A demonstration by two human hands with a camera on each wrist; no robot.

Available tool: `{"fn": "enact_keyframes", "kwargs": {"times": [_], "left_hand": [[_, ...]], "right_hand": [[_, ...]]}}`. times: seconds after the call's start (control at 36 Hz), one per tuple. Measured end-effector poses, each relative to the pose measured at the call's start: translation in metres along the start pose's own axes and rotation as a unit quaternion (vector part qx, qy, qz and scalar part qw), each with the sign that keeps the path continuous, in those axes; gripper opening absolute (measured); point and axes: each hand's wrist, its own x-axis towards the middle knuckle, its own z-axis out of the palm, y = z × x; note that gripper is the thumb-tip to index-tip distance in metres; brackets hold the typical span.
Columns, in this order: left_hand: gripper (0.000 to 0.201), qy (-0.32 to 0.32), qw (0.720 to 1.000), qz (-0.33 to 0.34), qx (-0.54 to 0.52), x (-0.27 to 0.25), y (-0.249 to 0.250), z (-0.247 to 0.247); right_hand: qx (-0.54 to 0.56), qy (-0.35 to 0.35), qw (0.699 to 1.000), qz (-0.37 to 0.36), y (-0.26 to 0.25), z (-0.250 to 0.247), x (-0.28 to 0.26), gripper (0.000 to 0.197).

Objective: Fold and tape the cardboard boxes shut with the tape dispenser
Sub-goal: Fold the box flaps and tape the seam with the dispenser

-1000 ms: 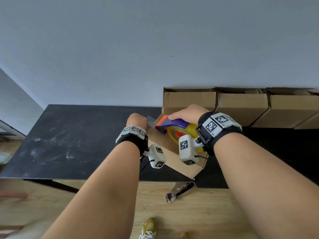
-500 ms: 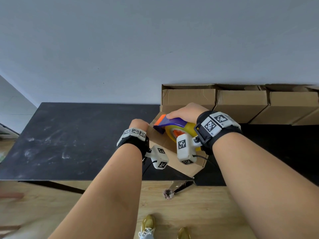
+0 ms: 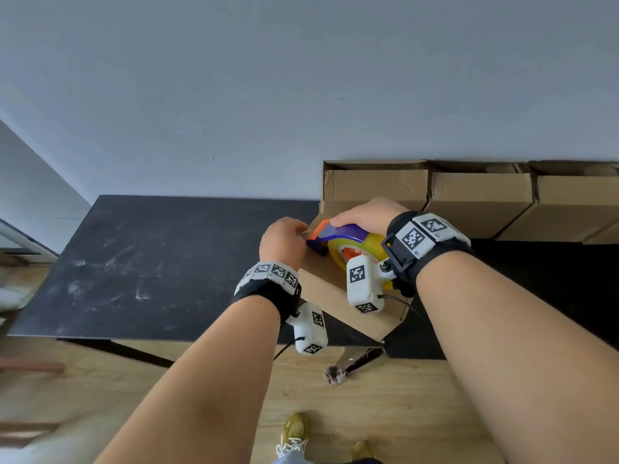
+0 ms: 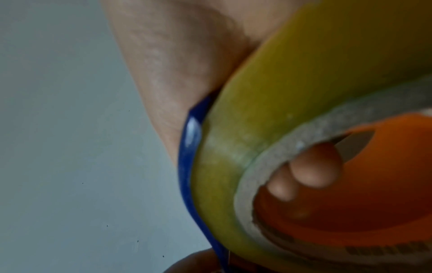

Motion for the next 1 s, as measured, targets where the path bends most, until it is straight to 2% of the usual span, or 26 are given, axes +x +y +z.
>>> {"fn": "enact_keyframes", "kwargs": {"times": [0.06, 0.11, 0.25, 0.42, 0.56, 0.75, 0.92, 1.0], "left_hand": [[0.025, -0.032, 0.995, 0.062, 0.067, -0.008, 0.003, -0.001], [0.034, -0.052, 0.990, 0.088, 0.097, -0.014, 0.004, -0.002], [0.064, -0.116, 0.982, 0.044, 0.140, -0.018, 0.000, -0.003], [0.076, -0.171, 0.964, 0.026, 0.204, -0.023, 0.002, -0.006], [0.073, -0.169, 0.962, 0.008, 0.213, -0.029, -0.002, -0.005], [0.080, -0.159, 0.960, -0.032, 0.230, -0.030, 0.002, -0.001], [0.088, -0.163, 0.957, -0.051, 0.233, -0.031, 0.010, -0.001], [0.088, -0.151, 0.955, -0.052, 0.249, -0.037, 0.018, 0.004]], "right_hand": [[-0.001, 0.000, 1.000, 0.000, 0.000, 0.000, -0.001, 0.047], [-0.003, 0.001, 1.000, -0.001, 0.000, -0.002, -0.002, 0.048], [-0.033, -0.017, 0.999, -0.008, -0.002, -0.004, -0.006, 0.044], [-0.078, -0.033, 0.996, -0.031, -0.005, -0.005, -0.011, 0.037], [-0.076, -0.025, 0.996, -0.027, -0.002, -0.007, -0.014, 0.045], [-0.102, -0.057, 0.992, -0.036, 0.025, -0.031, -0.027, 0.032], [-0.135, -0.115, 0.983, -0.046, 0.045, -0.047, -0.043, 0.032], [-0.135, -0.095, 0.985, -0.041, 0.055, -0.045, -0.043, 0.032]]}}
